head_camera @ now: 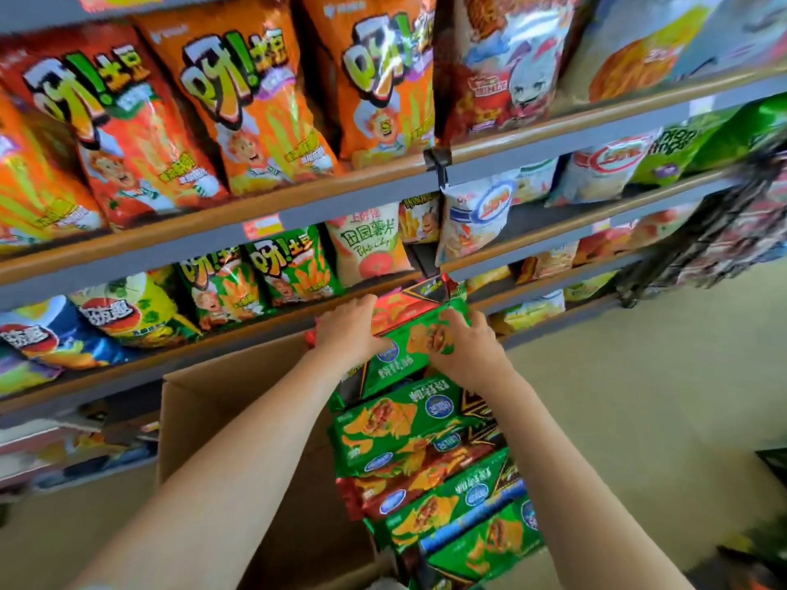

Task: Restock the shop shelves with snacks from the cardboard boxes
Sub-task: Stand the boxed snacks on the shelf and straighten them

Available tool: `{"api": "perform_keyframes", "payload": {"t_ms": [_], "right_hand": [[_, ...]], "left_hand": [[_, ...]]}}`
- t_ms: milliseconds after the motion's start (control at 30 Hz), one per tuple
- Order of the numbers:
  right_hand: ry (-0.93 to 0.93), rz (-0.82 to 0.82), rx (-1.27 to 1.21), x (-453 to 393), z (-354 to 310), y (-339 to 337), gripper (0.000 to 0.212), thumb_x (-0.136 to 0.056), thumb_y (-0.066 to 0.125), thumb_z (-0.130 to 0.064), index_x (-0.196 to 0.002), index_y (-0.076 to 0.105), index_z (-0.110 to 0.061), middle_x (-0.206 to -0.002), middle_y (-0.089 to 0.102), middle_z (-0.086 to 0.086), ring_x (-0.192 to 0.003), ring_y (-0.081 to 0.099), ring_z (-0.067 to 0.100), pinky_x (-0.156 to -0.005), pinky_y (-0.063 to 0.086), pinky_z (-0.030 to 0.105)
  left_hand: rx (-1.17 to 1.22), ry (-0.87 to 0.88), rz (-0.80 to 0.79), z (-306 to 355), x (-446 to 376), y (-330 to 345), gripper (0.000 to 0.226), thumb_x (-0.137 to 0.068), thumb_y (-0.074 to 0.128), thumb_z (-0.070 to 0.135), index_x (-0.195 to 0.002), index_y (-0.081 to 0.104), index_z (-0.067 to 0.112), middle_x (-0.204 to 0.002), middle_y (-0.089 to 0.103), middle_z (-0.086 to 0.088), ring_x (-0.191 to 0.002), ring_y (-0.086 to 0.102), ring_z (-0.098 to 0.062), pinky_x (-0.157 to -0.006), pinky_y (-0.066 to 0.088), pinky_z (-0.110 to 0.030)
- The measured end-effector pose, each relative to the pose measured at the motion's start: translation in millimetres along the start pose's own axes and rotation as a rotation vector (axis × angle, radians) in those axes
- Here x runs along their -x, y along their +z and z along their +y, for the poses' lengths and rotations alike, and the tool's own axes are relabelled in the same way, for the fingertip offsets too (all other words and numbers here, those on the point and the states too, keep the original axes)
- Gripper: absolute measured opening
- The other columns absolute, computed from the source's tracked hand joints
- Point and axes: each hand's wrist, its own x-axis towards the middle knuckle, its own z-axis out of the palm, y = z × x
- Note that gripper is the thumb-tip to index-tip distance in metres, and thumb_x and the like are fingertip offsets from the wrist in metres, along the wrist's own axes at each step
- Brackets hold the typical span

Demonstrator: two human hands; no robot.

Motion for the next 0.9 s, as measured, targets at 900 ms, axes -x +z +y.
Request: {"api": "perform_keyframes", "payload": {"t_ms": [900], "right_hand": [[0.236,-0.174,-0.356,-60,32,-6,0.069,-0.084,0.068,-0.059,-0.124,0.057,-0.004,-0.110,0.065,0.011,-0.091,0.060,0.027,-0.085,0.053,0.041]], "left_hand": [[0.457,-0.169,0.160,-26,14,-33,0.051,-0.071,0.077,0.040,-0.114,0.054,0.023,-0.105,0.061,0.013,-0.099,0.063,-0.022,-0.069,0.046,-0.035]]}}
